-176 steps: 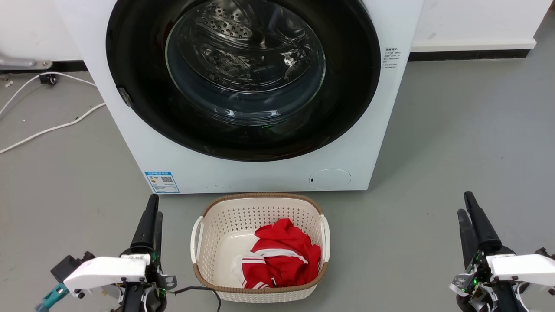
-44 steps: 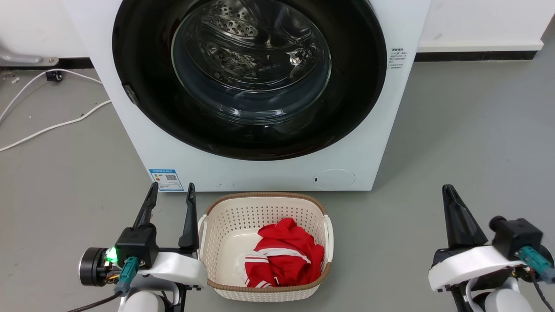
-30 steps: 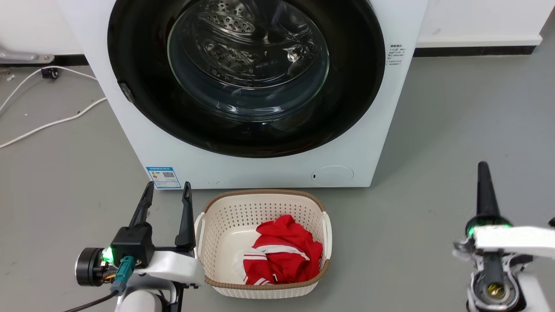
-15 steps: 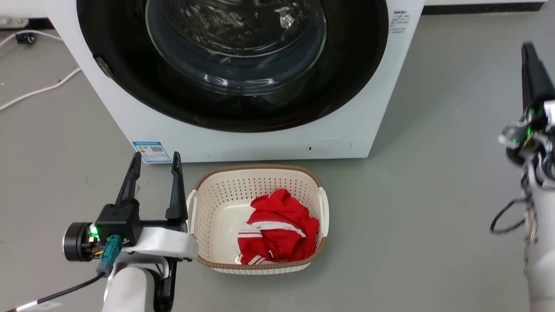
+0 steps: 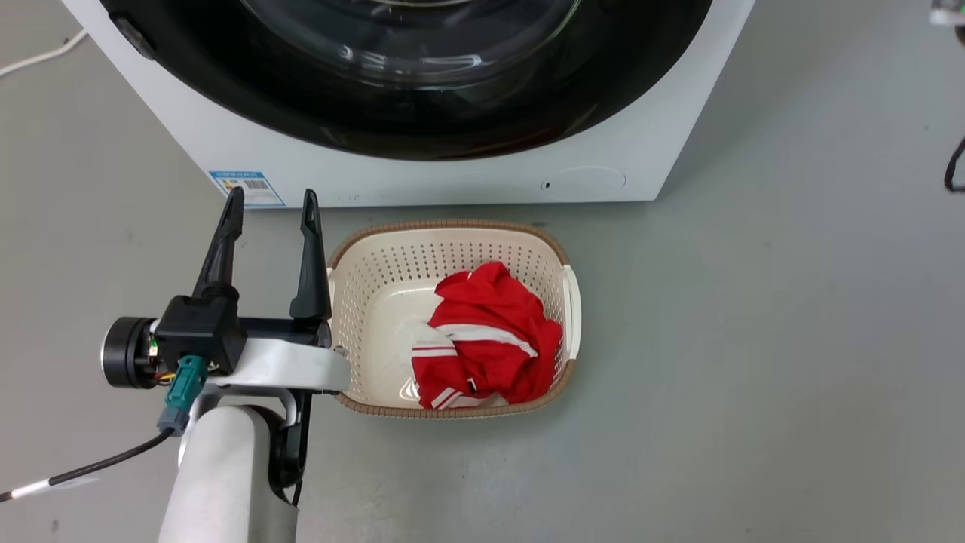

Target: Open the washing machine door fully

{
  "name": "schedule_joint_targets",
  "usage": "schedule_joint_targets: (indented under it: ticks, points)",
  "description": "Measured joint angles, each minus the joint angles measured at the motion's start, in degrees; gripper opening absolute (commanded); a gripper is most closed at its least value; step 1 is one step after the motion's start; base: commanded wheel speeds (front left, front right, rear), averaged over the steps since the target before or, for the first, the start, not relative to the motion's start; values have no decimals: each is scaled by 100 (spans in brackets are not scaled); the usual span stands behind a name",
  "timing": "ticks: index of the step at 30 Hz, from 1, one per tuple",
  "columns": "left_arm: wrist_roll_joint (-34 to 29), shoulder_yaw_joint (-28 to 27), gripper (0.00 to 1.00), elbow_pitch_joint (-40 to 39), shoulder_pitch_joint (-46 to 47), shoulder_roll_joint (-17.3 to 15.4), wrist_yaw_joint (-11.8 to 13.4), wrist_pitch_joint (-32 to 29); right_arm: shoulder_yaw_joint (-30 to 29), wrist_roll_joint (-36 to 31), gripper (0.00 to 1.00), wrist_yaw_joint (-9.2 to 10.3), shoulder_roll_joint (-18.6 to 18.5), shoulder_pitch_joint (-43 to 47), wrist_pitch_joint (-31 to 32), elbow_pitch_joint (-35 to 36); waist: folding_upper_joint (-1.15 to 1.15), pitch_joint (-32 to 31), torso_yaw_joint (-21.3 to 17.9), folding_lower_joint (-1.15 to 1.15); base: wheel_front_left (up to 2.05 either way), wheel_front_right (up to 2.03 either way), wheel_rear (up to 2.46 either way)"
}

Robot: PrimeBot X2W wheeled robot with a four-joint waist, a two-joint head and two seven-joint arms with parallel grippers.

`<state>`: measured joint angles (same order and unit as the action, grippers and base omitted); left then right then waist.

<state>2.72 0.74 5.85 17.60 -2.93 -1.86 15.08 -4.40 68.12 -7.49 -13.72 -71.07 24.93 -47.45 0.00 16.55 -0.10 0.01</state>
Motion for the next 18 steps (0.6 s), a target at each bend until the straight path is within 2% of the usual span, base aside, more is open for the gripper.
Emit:
schedule_joint_targets:
  ticks: [6, 18]
  points:
    - [-22, -8, 100, -59, 112, 1, -27, 0, 353, -503, 0, 0, 148, -751, 525, -370, 0, 294, 31, 0, 0, 0, 0]
    - [-96, -116, 100, -261, 301, 1, -113, 0, 471, -1347, 0, 0, 432, -1742, 577, -978, 0, 834, 143, 0, 0, 0, 0]
